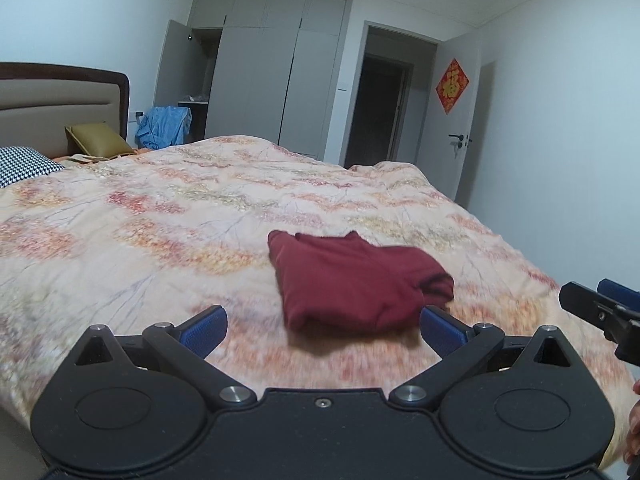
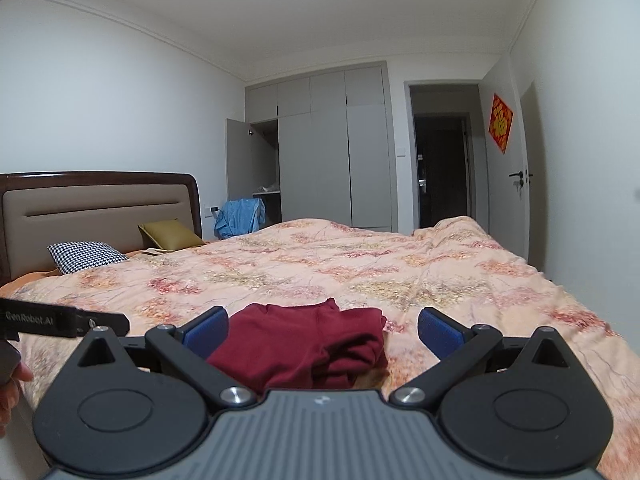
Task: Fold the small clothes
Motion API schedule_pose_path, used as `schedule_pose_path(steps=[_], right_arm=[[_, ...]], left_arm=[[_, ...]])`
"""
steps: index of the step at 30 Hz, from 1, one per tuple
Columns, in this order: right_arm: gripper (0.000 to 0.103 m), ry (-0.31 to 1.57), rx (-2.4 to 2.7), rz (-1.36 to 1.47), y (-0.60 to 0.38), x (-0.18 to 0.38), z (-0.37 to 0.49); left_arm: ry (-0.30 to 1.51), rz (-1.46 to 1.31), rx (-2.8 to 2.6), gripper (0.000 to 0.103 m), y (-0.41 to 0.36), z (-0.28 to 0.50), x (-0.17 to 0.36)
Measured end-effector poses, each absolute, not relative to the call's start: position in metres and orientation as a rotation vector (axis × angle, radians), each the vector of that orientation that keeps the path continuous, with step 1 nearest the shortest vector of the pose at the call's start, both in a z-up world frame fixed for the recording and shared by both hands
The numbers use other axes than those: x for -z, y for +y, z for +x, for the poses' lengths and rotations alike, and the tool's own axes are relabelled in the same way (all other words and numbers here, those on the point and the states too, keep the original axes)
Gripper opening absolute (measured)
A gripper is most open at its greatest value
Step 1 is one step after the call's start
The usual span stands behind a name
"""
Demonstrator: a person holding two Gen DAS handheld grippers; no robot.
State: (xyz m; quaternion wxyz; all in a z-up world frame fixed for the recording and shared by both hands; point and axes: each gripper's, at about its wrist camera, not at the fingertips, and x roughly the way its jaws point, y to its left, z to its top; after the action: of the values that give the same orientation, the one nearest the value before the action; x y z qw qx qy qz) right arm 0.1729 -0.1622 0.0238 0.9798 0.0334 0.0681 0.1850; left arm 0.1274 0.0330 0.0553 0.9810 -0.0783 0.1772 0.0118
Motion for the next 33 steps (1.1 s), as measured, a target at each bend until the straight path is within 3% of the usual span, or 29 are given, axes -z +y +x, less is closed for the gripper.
schedule_pose_path(steps=[23, 33], right_arm=[[0.103, 0.109, -0.244, 0.057, -0.167, 0.006, 0.062], [0.103, 0.089, -0.245, 0.045, -0.166, 0.007, 0.053]], left_arm=[[0.289, -0.111, 0.026, 0.102, 0.015, 0.02, -0.027], [0.303, -0.125, 0.009, 0.102, 0.017, 0.018, -0.024]])
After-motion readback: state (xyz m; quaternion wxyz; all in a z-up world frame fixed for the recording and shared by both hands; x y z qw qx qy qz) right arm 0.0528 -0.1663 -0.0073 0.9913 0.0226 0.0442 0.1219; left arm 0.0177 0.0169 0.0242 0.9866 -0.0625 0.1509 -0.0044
